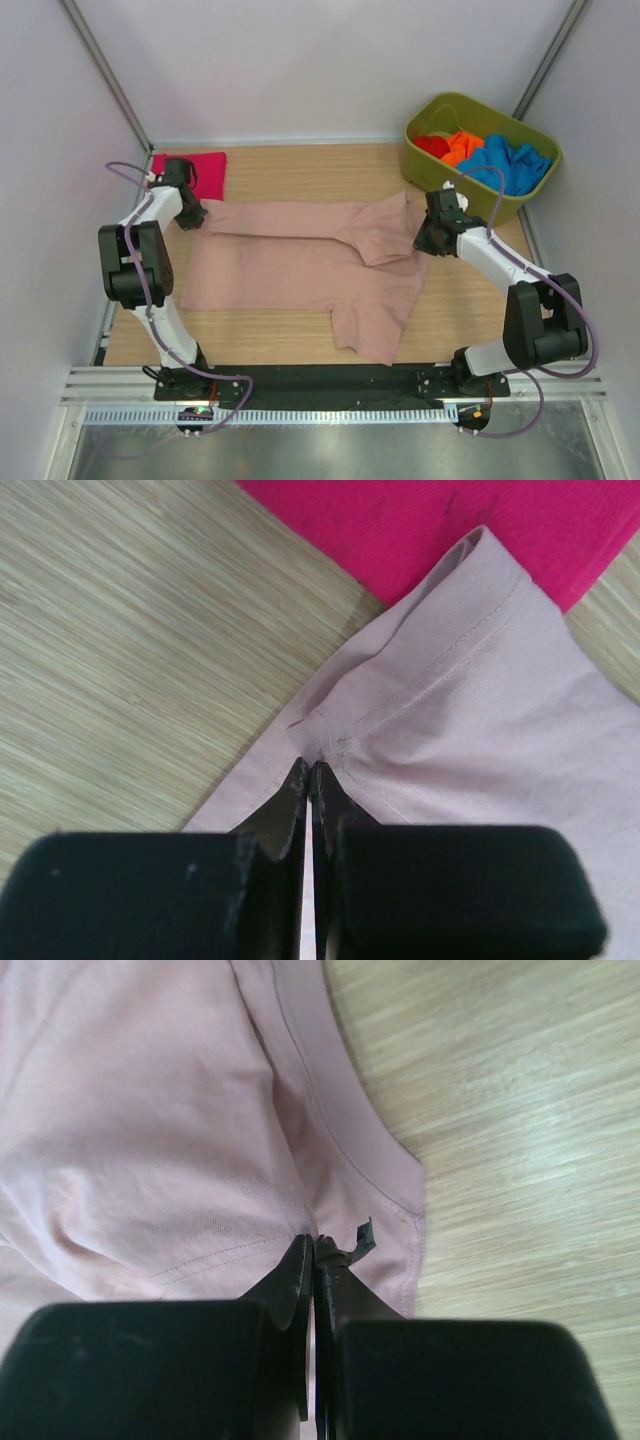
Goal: Fold and stack the t-shirts
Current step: Fold the tshirt
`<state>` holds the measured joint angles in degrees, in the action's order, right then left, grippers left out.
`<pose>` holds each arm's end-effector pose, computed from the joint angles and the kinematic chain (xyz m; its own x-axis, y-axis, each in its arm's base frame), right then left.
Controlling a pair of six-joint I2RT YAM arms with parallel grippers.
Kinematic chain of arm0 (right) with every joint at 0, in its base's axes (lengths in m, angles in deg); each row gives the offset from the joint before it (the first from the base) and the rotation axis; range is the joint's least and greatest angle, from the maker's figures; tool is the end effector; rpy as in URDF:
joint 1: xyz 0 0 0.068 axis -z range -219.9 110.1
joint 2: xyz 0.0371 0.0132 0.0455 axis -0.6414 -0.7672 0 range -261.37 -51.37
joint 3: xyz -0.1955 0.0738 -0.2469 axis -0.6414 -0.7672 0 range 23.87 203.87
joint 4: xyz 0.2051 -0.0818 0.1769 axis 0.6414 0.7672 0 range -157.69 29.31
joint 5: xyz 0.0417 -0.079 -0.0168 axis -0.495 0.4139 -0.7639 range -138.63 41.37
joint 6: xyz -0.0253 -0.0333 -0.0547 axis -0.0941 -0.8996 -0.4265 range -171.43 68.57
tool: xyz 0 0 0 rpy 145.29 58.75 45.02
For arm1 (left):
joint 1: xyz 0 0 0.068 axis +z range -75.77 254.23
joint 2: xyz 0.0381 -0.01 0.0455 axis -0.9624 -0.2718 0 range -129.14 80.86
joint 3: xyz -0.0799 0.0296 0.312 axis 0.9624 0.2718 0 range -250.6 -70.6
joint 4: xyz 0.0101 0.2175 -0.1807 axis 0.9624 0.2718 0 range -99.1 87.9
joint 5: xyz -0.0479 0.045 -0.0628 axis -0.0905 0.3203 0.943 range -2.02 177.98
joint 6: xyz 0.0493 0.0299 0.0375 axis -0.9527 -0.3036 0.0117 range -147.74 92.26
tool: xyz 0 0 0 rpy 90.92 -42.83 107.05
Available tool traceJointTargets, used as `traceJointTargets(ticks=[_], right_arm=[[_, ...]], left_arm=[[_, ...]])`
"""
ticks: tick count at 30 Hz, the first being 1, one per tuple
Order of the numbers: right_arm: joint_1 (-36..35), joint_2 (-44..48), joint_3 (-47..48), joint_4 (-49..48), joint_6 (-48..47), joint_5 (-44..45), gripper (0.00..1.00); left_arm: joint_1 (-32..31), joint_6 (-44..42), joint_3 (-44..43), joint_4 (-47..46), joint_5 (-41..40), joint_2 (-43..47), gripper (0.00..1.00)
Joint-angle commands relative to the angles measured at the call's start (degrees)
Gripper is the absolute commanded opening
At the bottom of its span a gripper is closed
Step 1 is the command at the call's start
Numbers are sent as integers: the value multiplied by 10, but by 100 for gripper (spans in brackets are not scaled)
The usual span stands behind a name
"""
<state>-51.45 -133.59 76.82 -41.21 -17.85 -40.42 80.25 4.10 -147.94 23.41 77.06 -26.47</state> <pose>0.3081 0.0549 0.2414 -0.7407 0.4074 -0.5342 0.3484 0.9128 0.2130 0.4320 0.0562 0.2192 -0.6491 -0.5893 -0.4810 -0.6267 0.7727 -0.1009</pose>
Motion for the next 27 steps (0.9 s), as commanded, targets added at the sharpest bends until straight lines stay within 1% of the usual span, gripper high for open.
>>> traceJointTargets(ticks=[1, 2, 4, 5, 6, 7, 8, 9, 11, 12, 13, 14, 17, 20, 22, 24, 25, 27], right_arm=[[1, 20, -45, -21, -8, -7, 1], [1, 23, -55, -44, -6, -27, 1], [1, 27, -77, -64, -4, -41, 1], [0, 28, -79, -66, -3, -43, 1], [1, 28, -81, -64, -3, -45, 4], [1, 30, -82, -62, -4, -43, 8], [1, 32, -78, -51, -5, -38, 13], [1, 39, -76, -48, -12, -30, 26], [4, 45, -68, -48, -23, -24, 34], [6, 47, -64, -52, -39, -31, 38], [9, 45, -56, -57, -47, -38, 40], [18, 43, -51, -74, -58, -49, 43], [29, 18, -37, -111, -77, -74, 47], [45, -22, -9, -107, -82, -73, 48], [55, -41, -1, -128, -88, -74, 48], [61, -53, 3, -147, -90, -74, 48], [65, -67, 6, -167, -88, -99, 48], [66, -79, 6, -189, -82, -112, 48]], left_arm=[[2, -19, 15, -27, -12, 11, 0], [2, -17, 17, -27, -10, 7, 0], [0, -15, 18, -25, -5, 8, 1], [0, -13, 17, -22, -7, 10, 3], [0, -12, 13, -16, -19, 13, 7], [0, -12, 11, -3, -25, 17, 13], [0, -12, 7, 2, -33, 20, 29], [0, -15, 5, 5, -40, 29, 36], [1, -21, -4, 2, -49, 37, 43], [1, -25, -9, -1, -46, 40, 45], [2, -27, -14, -10, -25, 39, 47], [2, -28, -22, -16, -12, 38, 48], [2, -26, -31, -21, 23, 25, 48], [1, -14, -26, -3, -4, 22, 48], [2, -8, -5, -7, -9, 32, 48], [2, -2, 10, -19, 2, 39, 48], [1, 9, 26, -24, 8, 47, 47], [1, 20, 40, -38, 25, 53, 47]])
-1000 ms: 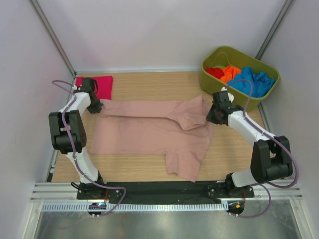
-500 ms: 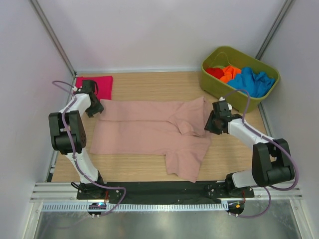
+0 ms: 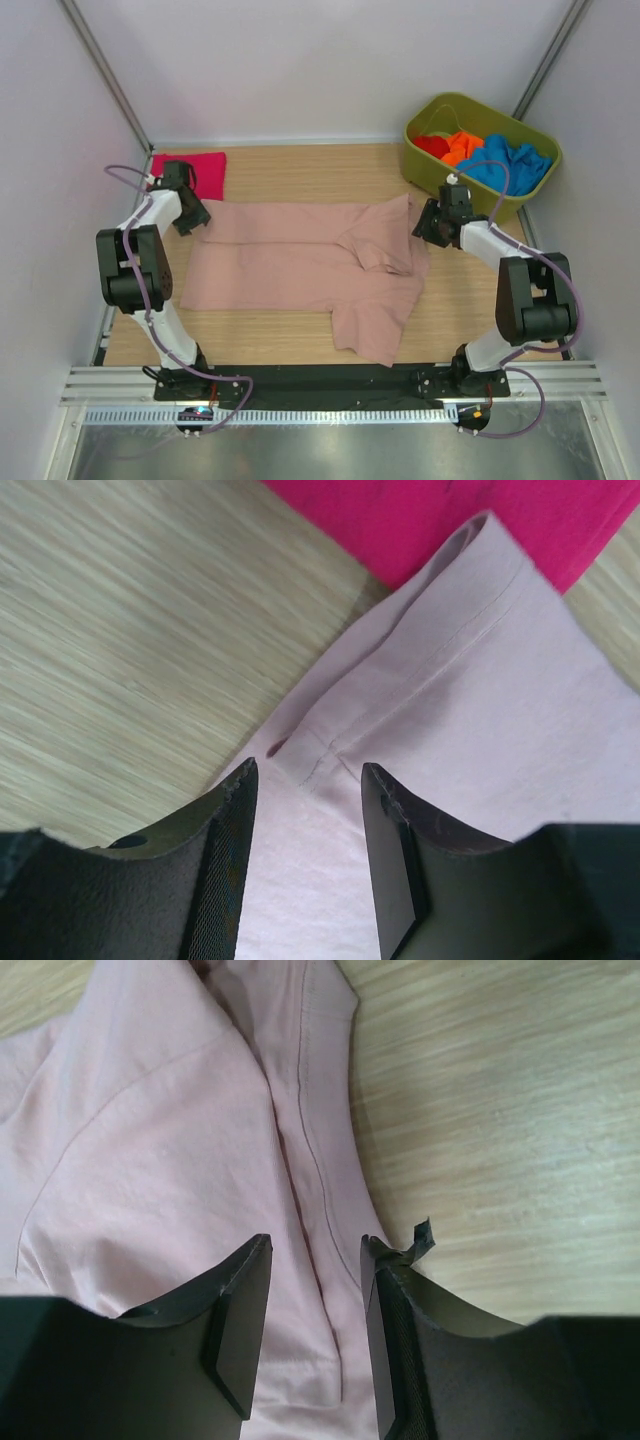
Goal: Fold and stack the t-shirts
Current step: Fold the tshirt
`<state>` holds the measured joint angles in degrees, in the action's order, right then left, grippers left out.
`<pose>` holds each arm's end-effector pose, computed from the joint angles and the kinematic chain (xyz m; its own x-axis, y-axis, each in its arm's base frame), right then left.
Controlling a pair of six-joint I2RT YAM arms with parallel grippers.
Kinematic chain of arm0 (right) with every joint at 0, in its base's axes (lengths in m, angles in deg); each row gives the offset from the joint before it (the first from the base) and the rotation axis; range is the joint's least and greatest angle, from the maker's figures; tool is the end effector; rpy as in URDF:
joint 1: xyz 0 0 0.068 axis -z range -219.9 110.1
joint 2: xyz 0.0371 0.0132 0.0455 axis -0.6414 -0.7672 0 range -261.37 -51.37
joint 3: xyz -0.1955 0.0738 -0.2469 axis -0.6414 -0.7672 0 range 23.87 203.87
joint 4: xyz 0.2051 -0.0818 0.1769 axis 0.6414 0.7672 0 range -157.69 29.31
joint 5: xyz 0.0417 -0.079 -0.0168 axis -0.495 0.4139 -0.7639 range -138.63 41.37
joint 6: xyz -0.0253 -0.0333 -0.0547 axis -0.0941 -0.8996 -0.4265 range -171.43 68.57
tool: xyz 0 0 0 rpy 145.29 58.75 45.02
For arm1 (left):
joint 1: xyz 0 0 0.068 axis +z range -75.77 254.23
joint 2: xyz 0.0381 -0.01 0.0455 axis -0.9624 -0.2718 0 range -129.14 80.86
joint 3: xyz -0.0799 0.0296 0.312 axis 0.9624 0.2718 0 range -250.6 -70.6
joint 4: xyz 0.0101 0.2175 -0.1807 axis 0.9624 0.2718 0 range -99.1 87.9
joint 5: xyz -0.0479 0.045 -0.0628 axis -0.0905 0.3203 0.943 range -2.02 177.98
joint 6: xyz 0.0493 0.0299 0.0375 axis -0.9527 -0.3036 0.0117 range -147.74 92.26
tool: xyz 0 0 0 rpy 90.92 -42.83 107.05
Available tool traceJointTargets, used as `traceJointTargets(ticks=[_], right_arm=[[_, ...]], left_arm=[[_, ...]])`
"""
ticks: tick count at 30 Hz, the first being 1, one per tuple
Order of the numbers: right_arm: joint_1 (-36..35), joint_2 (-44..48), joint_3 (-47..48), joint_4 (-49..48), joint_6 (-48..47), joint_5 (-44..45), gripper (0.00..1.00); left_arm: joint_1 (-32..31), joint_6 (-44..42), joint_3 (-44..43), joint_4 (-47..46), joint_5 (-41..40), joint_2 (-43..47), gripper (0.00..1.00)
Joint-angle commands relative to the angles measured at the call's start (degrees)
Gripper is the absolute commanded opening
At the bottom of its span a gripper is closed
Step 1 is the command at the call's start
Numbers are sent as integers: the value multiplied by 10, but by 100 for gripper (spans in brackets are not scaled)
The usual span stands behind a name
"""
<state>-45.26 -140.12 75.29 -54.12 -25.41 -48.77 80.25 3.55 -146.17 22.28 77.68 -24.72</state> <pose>0.3427 0.0324 0.2142 -0.7360 0.3716 -0.5659 0.2536 0.9264 0.2784 0.4250 0.0548 0.2229 -0.6482 -0.5822 -0.4908 -0.6144 0.7807 -0.1146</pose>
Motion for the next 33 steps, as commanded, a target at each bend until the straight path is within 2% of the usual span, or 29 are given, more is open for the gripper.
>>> traceJointTargets(ticks=[1, 8, 12, 15, 20, 28, 30, 31, 33], right_arm=[[5, -19, 18, -80, -3, -36, 47], [4, -27, 8, -119, 12, -55, 38], [4, -39, 10, -110, 22, -37, 36], [3, -55, 14, -107, 25, -42, 33], [-10, -81, 22, -99, 22, -41, 33], [-18, -105, 26, -72, 19, -3, 33], [-18, -104, 26, -69, 19, -1, 27], [-18, -103, 26, -68, 19, 19, 19], [-18, -96, 27, -63, 20, 25, 10]], left_arm=[[1, 34, 34, -32, 25, 38, 47], [-8, 53, 36, -45, 57, 55, 46], [-29, 49, 31, -81, 99, 66, 47], [-41, 54, 30, -123, 158, 64, 48], [-44, 52, -3, -154, 222, 4, 48], [-44, 49, -32, -168, 232, -89, 48], [-43, 49, -34, -169, 221, -98, 48], [-43, 49, -34, -169, 216, -103, 48], [-44, 49, -32, -169, 202, -112, 49]])
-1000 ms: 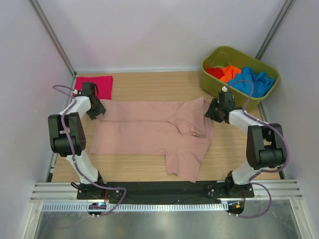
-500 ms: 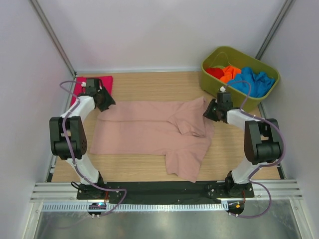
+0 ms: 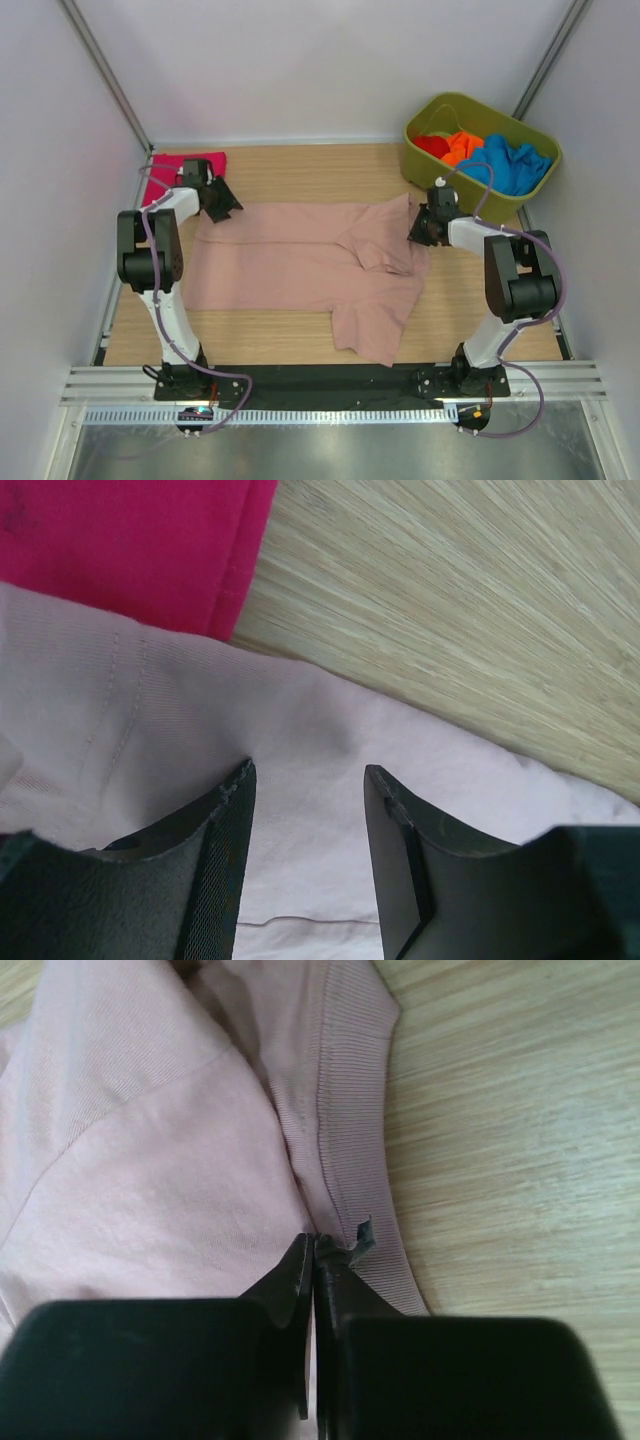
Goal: Fold and stack the t-shirts
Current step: Fold the tshirt
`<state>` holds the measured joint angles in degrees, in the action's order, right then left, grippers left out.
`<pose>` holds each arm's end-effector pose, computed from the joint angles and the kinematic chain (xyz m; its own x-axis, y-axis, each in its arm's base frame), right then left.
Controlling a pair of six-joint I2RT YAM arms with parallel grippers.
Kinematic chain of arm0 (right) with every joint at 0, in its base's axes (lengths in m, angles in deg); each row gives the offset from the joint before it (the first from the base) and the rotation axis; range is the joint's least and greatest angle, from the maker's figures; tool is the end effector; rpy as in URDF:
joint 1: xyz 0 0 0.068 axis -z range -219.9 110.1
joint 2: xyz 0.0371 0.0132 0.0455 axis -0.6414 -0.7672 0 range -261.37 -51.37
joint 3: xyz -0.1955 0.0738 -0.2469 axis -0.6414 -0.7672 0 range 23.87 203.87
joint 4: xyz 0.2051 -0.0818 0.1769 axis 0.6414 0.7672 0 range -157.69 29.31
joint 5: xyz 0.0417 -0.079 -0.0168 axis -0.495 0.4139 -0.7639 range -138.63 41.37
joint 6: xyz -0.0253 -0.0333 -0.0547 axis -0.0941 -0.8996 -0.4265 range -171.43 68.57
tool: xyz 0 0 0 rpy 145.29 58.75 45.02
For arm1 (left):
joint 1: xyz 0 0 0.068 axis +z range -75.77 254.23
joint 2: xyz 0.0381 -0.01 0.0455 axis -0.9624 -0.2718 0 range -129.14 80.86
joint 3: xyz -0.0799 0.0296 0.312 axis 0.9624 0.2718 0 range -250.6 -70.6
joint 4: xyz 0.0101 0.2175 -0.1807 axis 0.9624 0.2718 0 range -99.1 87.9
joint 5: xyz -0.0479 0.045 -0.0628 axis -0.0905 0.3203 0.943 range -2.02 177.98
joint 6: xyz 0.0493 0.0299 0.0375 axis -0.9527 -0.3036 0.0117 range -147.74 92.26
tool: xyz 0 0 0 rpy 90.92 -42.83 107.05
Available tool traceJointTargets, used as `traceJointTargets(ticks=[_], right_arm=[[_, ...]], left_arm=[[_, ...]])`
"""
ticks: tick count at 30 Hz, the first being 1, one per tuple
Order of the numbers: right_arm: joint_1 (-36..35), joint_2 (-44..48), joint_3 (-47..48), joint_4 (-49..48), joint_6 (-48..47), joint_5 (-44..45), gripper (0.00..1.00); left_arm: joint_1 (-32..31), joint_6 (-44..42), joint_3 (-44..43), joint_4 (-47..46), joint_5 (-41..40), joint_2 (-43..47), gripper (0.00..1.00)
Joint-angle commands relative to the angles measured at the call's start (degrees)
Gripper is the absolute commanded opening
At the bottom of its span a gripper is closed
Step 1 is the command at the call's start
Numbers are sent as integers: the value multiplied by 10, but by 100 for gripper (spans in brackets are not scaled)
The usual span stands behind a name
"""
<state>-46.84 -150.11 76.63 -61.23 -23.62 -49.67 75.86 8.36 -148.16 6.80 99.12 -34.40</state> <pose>0.3734 0.0466 0.1723 -0.7575 0.3777 -0.5325 0.2505 0.9214 0.2972 0.4798 0.0029 0.1796 -0.7011 -0.5983 -0.3879 -0.4040 0.7816 -0.4753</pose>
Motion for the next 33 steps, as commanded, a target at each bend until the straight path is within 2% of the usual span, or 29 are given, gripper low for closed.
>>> traceJointTargets(ticks=[1, 7, 11, 17, 20, 21, 24, 28, 33], right_arm=[[-2, 7, 16, 11, 3, 37, 1], [-3, 38, 36, 74, 26, 78, 1], [-2, 69, 18, 103, 46, 88, 1], [-2, 93, -17, 92, 64, 61, 1], [-2, 80, -24, 41, 51, 18, 1], [-2, 73, -18, 36, 51, 17, 8], [-9, 41, 11, 51, 52, -8, 19], [-34, 29, 17, 65, 54, 32, 25], [-56, 15, 24, 94, 47, 88, 27]], left_arm=[[0, 1, -12, -14, -17, -18, 49], [0, -1, -8, -13, -40, -32, 51], [0, -6, -6, -9, -61, -33, 51], [0, -3, -8, -3, -61, -38, 52], [0, 0, -8, -4, -57, -39, 52], [1, -1, -8, -3, -58, -40, 52], [0, -1, -2, -3, -60, -37, 52], [0, -2, 0, -3, -65, -35, 52], [0, -5, -1, 0, -67, -32, 52]])
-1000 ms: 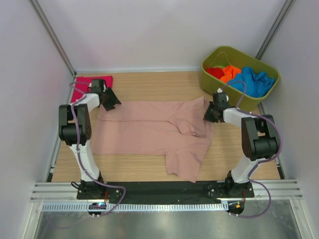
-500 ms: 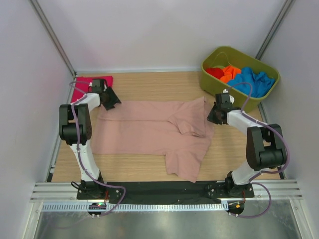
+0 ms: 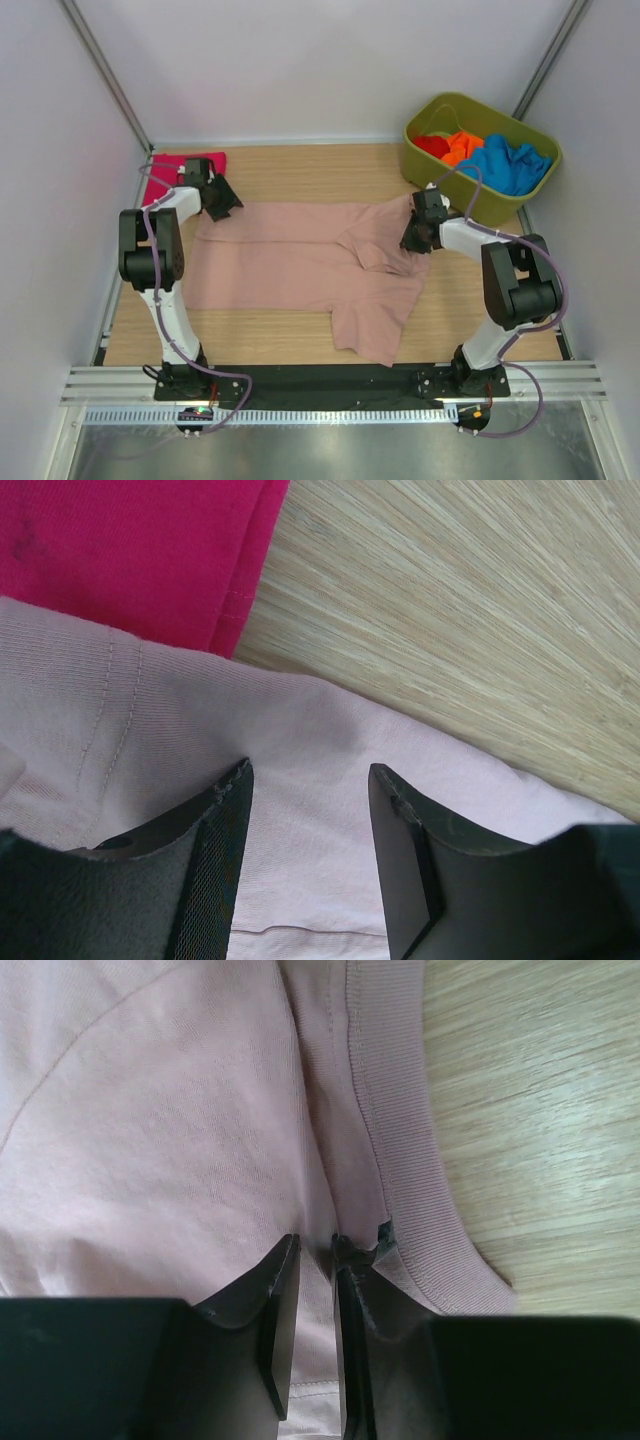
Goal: Fold and stack the t-shirts
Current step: Fold the tshirt
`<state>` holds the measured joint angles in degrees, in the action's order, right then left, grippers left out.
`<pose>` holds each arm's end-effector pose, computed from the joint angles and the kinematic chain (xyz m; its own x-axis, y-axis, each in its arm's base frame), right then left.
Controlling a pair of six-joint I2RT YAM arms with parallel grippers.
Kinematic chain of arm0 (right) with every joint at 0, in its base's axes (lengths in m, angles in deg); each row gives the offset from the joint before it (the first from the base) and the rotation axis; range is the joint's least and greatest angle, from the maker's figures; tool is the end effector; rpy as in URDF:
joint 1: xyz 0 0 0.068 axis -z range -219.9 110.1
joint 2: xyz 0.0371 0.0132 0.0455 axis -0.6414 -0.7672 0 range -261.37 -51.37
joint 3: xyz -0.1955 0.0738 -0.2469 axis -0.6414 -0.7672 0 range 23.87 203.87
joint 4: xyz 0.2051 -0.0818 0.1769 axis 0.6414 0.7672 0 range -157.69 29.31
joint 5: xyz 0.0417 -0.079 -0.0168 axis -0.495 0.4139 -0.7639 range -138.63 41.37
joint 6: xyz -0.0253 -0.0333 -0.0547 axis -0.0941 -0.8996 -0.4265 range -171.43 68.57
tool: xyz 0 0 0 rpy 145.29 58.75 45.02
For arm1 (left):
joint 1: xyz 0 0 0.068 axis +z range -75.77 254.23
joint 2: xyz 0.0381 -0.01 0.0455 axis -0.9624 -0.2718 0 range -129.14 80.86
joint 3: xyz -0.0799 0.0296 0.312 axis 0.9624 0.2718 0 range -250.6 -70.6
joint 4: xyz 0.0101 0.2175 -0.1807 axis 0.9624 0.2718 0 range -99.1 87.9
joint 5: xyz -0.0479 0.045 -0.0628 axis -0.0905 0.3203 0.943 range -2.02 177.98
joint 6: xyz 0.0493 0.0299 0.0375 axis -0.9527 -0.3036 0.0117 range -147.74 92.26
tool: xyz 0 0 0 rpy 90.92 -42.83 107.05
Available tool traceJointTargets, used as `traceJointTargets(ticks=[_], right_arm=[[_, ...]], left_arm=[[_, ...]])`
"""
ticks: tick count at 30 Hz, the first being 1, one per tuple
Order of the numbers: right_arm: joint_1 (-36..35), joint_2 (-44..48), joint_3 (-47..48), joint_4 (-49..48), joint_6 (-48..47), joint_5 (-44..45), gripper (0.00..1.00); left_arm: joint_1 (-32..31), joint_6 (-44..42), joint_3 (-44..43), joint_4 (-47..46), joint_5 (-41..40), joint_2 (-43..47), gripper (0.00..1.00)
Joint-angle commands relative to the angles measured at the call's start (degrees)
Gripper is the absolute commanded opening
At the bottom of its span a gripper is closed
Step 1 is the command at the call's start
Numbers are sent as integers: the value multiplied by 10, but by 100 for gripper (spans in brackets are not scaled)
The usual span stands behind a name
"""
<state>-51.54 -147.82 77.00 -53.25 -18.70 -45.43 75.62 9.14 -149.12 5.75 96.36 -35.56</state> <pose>0.3538 0.0698 0.1779 -0.7900 0.3884 -0.4743 0.3029 0.9200 0.2488 0.4869 0.0037 0.1767 -0.6750 -0.6103 -0.4146 -0.4262 0.7812 -0.4561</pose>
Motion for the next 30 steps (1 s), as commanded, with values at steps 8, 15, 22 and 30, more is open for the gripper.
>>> traceJointTargets(ticks=[8, 15, 22, 30], right_arm=[[-32, -18, 51, 62, -26, 116, 26], [-37, -31, 48, 51, -23, 101, 12], [-37, 5, 103, 138, -28, 116, 1], [-37, 47, 129, 264, -24, 123, 1]], left_arm=[[3, -12, 9, 11, -43, -23, 53], [3, -12, 8, 12, -49, -24, 53], [4, -15, 0, 26, -61, -32, 54], [3, -10, -9, 36, -63, -41, 53]])
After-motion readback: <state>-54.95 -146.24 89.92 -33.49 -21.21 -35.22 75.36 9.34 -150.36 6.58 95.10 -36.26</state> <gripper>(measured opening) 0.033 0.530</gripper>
